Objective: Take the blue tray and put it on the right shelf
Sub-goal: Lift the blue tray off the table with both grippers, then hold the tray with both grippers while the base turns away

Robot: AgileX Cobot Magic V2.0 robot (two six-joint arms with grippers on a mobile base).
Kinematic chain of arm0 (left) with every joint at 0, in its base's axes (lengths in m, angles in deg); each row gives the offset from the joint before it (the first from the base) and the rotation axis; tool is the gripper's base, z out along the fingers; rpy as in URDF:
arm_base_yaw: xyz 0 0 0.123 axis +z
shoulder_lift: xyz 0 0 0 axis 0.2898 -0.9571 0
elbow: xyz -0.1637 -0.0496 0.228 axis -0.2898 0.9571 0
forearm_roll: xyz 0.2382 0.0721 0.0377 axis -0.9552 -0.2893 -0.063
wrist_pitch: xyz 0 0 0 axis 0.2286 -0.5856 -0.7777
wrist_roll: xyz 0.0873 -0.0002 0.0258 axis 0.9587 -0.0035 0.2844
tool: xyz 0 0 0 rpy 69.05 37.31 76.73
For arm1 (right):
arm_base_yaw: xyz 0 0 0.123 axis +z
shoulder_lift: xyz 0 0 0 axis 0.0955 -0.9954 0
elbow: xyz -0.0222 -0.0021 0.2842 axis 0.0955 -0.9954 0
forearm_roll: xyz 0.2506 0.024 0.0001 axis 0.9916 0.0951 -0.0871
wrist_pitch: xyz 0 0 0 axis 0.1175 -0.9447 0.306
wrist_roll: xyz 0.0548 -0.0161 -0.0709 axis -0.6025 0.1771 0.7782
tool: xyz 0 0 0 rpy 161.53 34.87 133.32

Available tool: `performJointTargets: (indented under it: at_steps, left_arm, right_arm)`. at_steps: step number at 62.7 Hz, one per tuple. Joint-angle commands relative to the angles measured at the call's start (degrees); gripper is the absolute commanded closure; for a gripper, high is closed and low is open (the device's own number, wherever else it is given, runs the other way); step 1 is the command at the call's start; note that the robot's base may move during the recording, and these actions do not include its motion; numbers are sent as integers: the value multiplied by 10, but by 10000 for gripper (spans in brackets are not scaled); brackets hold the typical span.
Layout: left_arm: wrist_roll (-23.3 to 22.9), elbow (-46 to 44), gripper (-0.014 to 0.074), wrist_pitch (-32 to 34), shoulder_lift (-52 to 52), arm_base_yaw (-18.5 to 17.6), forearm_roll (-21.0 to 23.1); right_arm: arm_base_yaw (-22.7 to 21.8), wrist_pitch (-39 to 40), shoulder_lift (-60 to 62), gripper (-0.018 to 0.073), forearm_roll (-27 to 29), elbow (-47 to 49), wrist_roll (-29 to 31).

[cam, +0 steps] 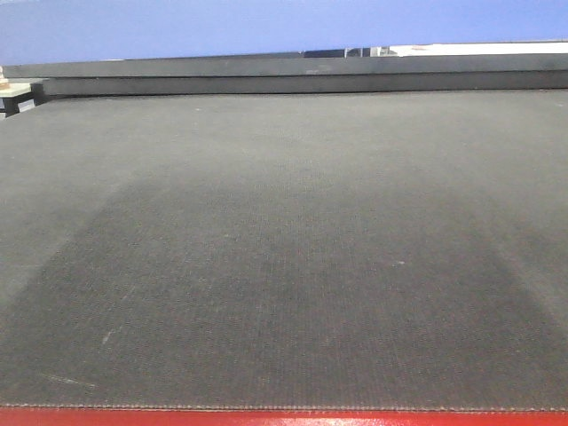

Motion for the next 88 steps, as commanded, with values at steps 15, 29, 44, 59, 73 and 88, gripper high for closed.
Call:
performJointTargets:
  at_steps: [15,29,44,59,73,88]
  left_arm:
    - [11,-14,645,-63,20,1,-43]
    - [11,-14,645,-63,20,1,-43]
    - [11,-14,645,-63,20,1,-30]
    - [11,-14,645,-63,20,1,-28]
    - [11,-14,645,-63,20,1,-28]
    - [11,-14,645,-63,20,1,-28]
  right_arm:
    - [-4,18,17,503,-43,23,17]
    - [-4,18,17,503,-43,23,17]
    - [-4,18,17,503,-43,23,17]
    - [-4,18,17,503,-43,23,17]
    - [-4,18,17,503,-43,23,17]
    - [-4,12,17,503,-43,23,17]
